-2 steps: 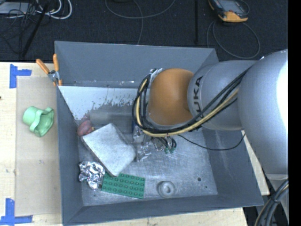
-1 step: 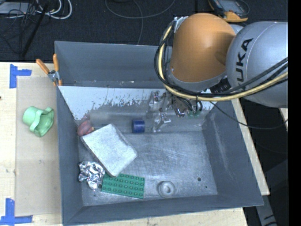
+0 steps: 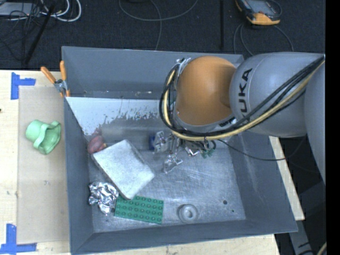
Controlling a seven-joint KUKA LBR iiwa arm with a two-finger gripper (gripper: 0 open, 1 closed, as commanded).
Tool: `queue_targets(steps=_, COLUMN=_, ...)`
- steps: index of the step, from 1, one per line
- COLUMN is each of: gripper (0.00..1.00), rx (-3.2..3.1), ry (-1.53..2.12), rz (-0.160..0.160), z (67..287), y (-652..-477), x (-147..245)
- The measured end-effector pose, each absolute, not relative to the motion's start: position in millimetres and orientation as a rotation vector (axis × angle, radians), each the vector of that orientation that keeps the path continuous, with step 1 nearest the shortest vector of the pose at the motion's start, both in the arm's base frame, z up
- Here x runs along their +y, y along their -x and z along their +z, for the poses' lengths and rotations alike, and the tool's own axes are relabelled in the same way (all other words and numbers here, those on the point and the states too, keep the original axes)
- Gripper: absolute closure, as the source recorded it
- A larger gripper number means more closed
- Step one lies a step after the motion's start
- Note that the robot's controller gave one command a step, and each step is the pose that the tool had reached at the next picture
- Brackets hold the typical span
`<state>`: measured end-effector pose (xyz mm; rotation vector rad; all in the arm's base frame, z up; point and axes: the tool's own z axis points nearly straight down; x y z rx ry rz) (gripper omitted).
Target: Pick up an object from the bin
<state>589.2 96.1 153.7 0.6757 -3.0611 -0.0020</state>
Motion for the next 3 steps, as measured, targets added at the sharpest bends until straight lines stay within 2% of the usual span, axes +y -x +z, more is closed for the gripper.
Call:
queue_targets(steps=1, gripper=1.0, rx=-3.059, ry=-0.765, rz=0.0, z=332, y=-572.6, x=110)
queue_targets(steps=2, gripper=1.0, rx=-3.093, ry=-0.507, rz=-0.001, z=226, y=-561.1, x=129)
queue_targets(steps=3, gripper=1.0, rx=-3.019, ry=-0.832, rz=-0.002, z=135, y=-481.4, x=158)
